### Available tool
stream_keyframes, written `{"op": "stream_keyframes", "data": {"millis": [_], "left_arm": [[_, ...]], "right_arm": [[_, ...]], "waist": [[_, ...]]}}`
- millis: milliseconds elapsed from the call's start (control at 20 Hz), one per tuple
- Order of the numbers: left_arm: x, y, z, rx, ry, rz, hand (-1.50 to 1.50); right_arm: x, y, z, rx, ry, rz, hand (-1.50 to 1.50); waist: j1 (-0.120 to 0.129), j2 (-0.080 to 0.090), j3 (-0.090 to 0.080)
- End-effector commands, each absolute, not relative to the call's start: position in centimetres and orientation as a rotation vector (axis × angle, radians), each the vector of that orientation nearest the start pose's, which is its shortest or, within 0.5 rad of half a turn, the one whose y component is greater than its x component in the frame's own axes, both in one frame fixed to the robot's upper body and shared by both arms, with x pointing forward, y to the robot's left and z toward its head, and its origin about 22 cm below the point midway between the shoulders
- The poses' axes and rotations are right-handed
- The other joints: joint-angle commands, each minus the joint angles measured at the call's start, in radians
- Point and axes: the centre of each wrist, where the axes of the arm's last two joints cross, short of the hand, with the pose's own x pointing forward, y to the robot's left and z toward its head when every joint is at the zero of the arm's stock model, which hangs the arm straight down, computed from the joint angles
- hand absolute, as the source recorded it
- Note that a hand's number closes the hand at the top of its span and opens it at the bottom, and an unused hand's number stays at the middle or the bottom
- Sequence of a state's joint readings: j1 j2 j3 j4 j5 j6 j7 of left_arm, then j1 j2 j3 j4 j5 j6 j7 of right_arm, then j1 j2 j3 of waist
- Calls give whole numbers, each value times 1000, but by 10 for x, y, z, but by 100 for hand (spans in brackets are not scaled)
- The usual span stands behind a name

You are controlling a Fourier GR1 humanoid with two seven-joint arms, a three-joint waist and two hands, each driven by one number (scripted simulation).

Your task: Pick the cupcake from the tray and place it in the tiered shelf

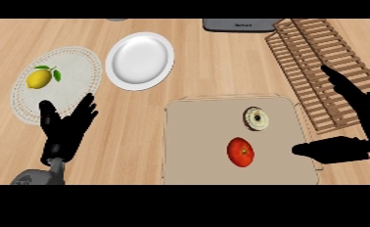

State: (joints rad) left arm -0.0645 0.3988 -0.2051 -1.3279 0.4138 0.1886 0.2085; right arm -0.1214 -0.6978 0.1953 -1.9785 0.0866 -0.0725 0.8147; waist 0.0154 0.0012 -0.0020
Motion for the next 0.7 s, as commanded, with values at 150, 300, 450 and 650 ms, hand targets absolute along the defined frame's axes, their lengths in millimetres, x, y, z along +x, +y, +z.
{"op": "stream_keyframes", "data": {"millis": [150,300,450,650], "left_arm": [[236,291,-34,87,-1107,35,0],[263,300,-21,77,-1127,29,0],[253,304,-19,95,-1110,42,0],[241,299,-27,94,-1120,45,0]], "right_arm": [[265,-223,157,-720,-1038,565,-150],[271,-190,129,-706,-999,604,-150],[282,-191,143,-723,-943,657,-150],[278,-182,132,-744,-887,689,-150]], "waist": [[-2,-1,1],[-5,2,1],[-6,-1,1],[-10,-2,1]]}}
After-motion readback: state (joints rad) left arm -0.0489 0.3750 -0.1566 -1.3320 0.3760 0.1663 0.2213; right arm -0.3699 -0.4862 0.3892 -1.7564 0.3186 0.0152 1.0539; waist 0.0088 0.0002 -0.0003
